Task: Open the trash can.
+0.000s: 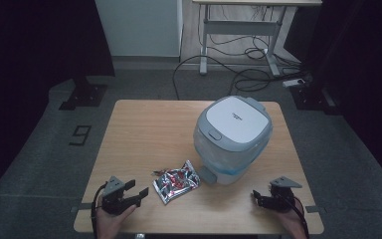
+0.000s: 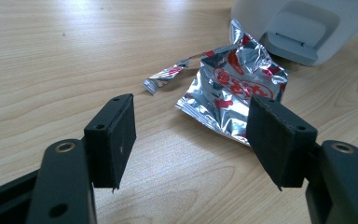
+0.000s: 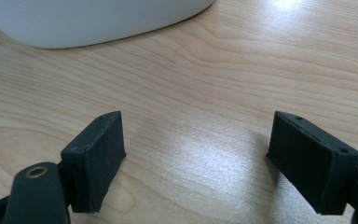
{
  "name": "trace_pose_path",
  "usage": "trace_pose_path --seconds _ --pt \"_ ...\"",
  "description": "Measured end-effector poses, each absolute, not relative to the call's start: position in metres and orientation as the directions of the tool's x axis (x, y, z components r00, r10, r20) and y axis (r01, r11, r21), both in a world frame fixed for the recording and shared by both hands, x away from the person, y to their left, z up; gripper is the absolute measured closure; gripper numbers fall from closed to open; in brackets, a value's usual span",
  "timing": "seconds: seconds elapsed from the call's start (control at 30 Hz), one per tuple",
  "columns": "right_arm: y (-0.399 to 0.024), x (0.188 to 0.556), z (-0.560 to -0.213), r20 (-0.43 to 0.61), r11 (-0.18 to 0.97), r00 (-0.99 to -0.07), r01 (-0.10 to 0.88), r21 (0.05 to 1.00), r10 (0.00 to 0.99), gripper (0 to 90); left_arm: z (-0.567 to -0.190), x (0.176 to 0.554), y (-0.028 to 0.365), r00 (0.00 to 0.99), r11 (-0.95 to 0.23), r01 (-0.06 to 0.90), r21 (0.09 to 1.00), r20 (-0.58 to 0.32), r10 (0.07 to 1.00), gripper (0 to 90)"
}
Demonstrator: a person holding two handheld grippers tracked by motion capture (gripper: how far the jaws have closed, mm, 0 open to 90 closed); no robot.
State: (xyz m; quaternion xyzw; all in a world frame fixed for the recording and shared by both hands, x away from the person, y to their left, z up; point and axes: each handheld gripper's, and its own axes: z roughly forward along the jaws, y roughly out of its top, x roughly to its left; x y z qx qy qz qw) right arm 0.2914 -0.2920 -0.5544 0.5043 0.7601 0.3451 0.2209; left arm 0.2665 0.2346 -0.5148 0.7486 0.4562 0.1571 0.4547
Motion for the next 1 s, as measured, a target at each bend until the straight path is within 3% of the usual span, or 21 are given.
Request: trace_pose_path --seconds 0.3,0.33,0.43,0.5,0.53,0.6,0.67,1.0 --pt "-0.271 0.277 -0.533 0.02 0.255 -0.474 0.51 0.822 0.881 38.7 -0.516 0.268 0.233 0.538 -0.185 0.548 0.816 -0.173 0.825 34.0" --pt "-0.261 0.273 -0.53 0.009 0.275 -0.502 0.488 0.828 0.865 49.3 -0.516 0.267 0.232 0.54 -0.189 0.545 0.817 -0.17 0.824 34.0" --pt "-0.247 0.27 -0.526 0.007 0.289 -0.538 0.465 0.837 0.843 66.5 -0.515 0.267 0.232 0.54 -0.187 0.544 0.818 -0.17 0.824 34.1" --pt "-0.243 0.269 -0.524 0.01 0.29 -0.547 0.459 0.84 0.837 70.4 -0.515 0.267 0.232 0.54 -0.187 0.544 0.818 -0.171 0.825 34.3" --pt "-0.237 0.268 -0.522 0.021 0.288 -0.561 0.456 0.842 0.827 80.0 -0.515 0.267 0.232 0.539 -0.187 0.545 0.817 -0.171 0.825 34.3" --pt "-0.231 0.266 -0.519 0.036 0.288 -0.589 0.448 0.846 0.808 86.0 -0.515 0.267 0.232 0.539 -0.188 0.548 0.815 -0.172 0.825 34.4" --pt "-0.225 0.264 -0.517 0.043 0.292 -0.614 0.433 0.853 0.788 89.7 -0.516 0.267 0.232 0.539 -0.189 0.549 0.814 -0.173 0.825 34.5" --pt "-0.183 0.272 -0.512 0.035 0.337 -0.691 0.395 0.855 0.722 90.0 -0.516 0.267 0.231 0.533 -0.187 0.558 0.808 -0.177 0.827 35.2"
